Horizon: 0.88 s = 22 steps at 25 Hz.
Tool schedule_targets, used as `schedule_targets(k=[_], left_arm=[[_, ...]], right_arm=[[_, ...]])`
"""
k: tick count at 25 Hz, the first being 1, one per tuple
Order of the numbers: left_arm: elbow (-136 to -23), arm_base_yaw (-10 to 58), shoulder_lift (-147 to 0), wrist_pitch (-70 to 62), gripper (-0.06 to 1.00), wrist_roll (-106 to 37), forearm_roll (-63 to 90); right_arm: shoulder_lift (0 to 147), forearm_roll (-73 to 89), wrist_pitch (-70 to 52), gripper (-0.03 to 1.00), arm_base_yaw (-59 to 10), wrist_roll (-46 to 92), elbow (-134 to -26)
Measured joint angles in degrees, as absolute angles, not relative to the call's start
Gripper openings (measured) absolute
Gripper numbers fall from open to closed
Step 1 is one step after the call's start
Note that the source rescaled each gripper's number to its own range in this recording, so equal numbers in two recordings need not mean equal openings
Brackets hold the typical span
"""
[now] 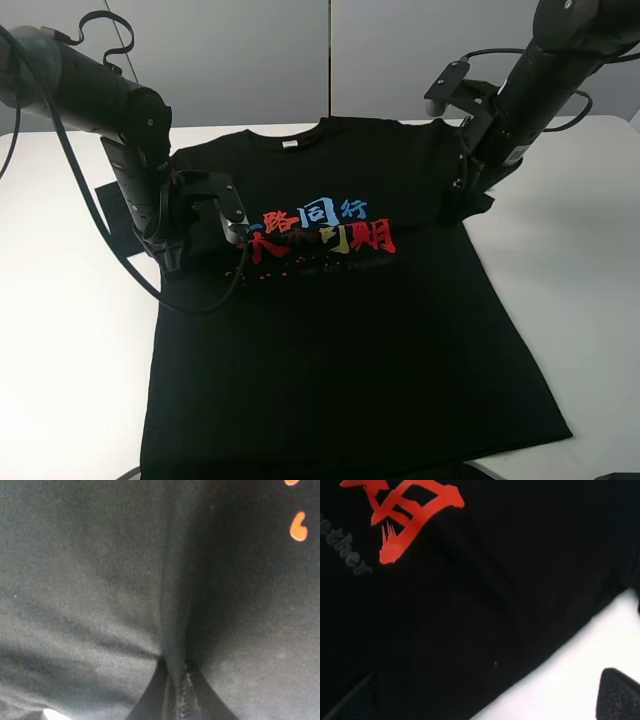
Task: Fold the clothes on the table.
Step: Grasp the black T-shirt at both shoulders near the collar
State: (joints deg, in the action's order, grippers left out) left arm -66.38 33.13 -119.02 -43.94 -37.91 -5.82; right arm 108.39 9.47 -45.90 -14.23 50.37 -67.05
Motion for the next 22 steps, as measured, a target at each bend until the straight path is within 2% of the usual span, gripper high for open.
schedule_targets(k=[4, 12, 22], left_arm=[[-66.38, 33.13, -119.02, -43.94, 0.01, -37.91, -5.82], [-66.38, 33.13, -119.02, -43.94, 0.01, -37.91, -5.82], [-66.38, 33.13, -119.02, -43.94, 0.0, -37.91, -5.82]], right_arm=[[111.85, 8.22, -45.63, 0.92, -15.47, 50.77, -68.28], [119.47, 8.22, -49.17, 0.92, -15.96, 52.08, -77.49], [122.62, 8.2, -51.03, 0.88, -17.02, 57.89, -78.0]])
